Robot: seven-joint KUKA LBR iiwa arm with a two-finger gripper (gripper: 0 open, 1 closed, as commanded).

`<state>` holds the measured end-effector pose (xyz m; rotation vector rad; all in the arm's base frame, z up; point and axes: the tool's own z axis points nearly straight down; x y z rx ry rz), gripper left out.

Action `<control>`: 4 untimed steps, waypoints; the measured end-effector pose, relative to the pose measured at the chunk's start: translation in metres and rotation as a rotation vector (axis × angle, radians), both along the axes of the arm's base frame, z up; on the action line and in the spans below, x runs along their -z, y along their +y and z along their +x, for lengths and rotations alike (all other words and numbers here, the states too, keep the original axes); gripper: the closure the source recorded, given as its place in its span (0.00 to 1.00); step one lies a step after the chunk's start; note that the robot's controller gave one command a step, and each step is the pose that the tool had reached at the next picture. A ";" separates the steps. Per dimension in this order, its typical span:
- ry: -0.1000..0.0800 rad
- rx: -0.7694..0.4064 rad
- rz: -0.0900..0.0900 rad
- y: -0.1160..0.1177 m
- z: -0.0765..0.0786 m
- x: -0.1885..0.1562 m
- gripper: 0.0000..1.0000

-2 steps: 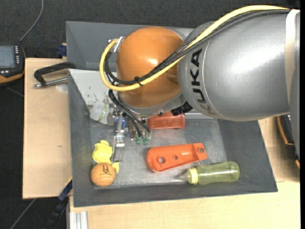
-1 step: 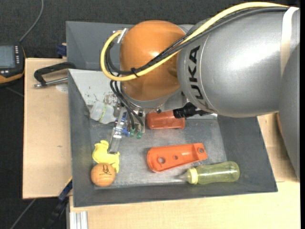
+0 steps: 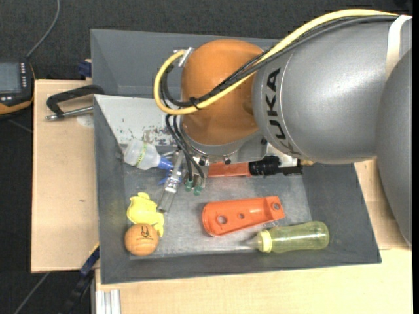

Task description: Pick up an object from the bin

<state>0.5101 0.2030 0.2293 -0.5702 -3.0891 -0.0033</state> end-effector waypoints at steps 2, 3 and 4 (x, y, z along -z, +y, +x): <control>-0.018 -0.306 0.004 -0.047 -0.011 -0.063 0.00; -0.004 -0.120 0.001 -0.076 -0.003 -0.041 0.00; -0.009 -0.105 0.003 -0.091 -0.002 -0.026 0.00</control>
Offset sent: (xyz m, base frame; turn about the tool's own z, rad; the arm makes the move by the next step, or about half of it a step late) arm -0.0190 -0.0741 0.0372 -0.2844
